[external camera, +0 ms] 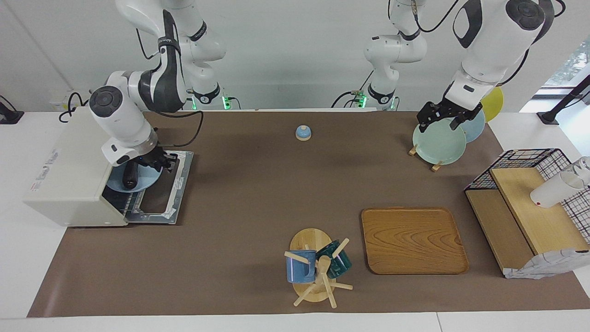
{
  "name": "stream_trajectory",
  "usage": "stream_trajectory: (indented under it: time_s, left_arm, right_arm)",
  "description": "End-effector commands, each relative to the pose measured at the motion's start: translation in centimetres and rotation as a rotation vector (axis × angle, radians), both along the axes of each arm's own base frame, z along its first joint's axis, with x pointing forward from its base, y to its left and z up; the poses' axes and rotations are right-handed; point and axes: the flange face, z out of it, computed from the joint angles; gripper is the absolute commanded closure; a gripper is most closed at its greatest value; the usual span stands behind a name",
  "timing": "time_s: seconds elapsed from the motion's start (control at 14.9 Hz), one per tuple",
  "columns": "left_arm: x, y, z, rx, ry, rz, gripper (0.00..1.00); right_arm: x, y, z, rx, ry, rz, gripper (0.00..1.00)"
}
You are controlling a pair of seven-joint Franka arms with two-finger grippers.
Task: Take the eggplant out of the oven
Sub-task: 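Grasp the blue plate rim with the right gripper and pull it out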
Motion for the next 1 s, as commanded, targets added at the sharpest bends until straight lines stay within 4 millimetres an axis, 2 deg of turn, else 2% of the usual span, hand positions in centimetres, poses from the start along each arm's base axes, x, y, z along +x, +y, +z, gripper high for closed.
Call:
stream_trajectory:
  time_s: [0.0,0.13,0.47,0.54,0.6,0.74,0.8,0.94]
  left_arm:
    - [-0.6,0.5,0.5,0.005,-0.003,0.002,0.00]
    - [-0.6,0.5,0.5,0.005,-0.003,0.003,0.00]
    - [-0.6,0.5,0.5,0.005,-0.003,0.003,0.00]
    - [-0.6,0.5,0.5,0.005,-0.003,0.003,0.00]
    - [-0.6,0.5,0.5,0.005,-0.003,0.003,0.00]
    - [-0.6,0.5,0.5,0.005,-0.003,0.002,0.00]
    - [-0.6,0.5,0.5,0.005,-0.003,0.003,0.00]
    - [-0.6,0.5,0.5,0.005,-0.003,0.002,0.00]
  right_arm:
    - [-1.1,-1.8,-1.6,-0.002,-0.008,0.022,0.65]
    - [-1.9,-2.8,-2.6,0.001,-0.043,0.028,0.65]
    - [-2.4,-2.6,-3.6,0.000,-0.083,0.031,0.66]
    - [-2.8,-2.6,-4.1,0.001,-0.085,0.033,0.73]
    - [-3.0,-2.5,-4.0,0.001,-0.075,0.037,0.97]
    - [-2.9,-1.6,-3.7,0.005,-0.051,0.077,1.00]
    - [-2.4,-0.4,-3.0,-0.008,-0.034,0.108,1.00]
    - [-0.9,4.5,-0.9,-0.057,-0.002,0.211,1.00]
